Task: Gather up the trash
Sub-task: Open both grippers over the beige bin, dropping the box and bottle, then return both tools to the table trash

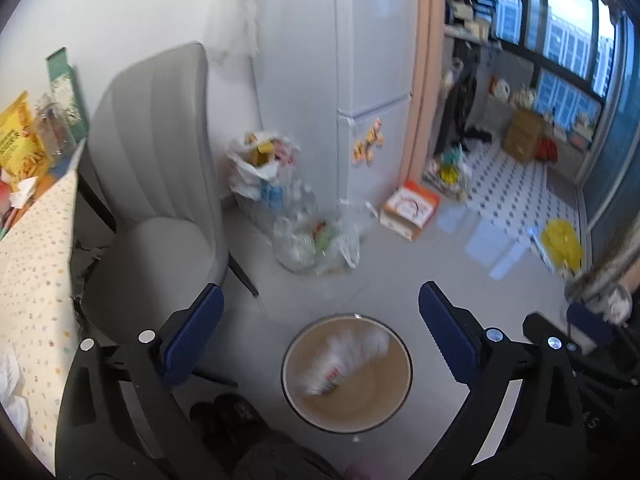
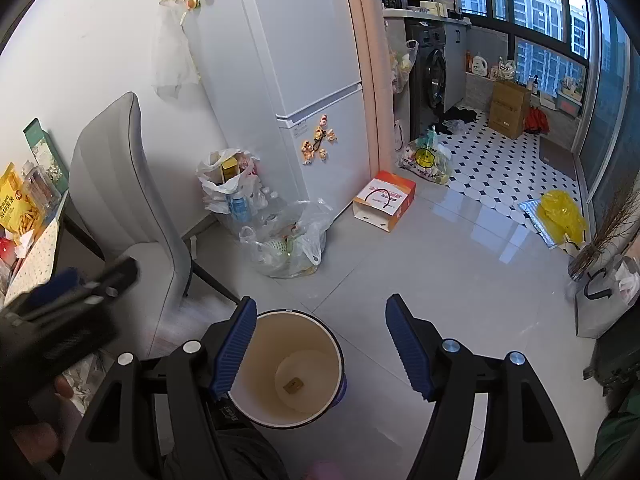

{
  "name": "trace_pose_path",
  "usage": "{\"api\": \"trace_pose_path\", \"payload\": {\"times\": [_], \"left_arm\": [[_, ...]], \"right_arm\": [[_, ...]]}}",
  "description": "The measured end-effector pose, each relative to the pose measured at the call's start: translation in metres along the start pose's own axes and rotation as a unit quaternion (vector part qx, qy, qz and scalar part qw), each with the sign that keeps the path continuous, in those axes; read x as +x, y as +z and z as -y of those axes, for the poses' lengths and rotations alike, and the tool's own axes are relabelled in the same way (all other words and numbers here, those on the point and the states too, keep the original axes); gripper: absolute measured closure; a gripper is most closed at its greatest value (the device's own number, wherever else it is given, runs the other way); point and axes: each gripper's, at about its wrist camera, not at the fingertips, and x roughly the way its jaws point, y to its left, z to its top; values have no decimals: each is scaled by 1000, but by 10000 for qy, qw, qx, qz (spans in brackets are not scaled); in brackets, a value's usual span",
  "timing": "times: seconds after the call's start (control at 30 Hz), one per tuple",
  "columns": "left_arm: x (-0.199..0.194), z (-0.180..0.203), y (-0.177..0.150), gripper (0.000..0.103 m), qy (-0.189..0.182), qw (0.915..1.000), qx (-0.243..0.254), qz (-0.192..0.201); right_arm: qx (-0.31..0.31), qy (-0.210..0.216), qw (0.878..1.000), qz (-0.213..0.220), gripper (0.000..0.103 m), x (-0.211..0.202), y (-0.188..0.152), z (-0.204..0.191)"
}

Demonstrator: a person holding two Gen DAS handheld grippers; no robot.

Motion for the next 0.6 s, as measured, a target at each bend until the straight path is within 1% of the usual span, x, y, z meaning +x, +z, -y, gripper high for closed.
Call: {"api": "trace_pose_path", "payload": {"times": [0.1, 0.17, 0.37, 0.47, 0.6], "left_arm": [[-9, -17, 2, 6, 135, 9997, -175, 42], [-20, -33, 0, 6, 191, 9990, -386, 119], [-61, -78, -12, 6, 542, 9952, -740, 341], [-82, -102, -20, 6, 719, 9925, -875, 459], [-116, -143, -40, 6, 988, 9860, -1192, 625]], "right_arm": [[-49, 60, 10000, 29, 32, -1, -1, -4], [-141, 124, 9998, 91, 26, -5, -2, -15], [-405, 376, 9980, 311, 13, -26, -5, -48], [-544, 501, 9964, 409, 10, -38, -9, -68], [-812, 755, 9926, 497, 8, -59, -18, -105]]}}
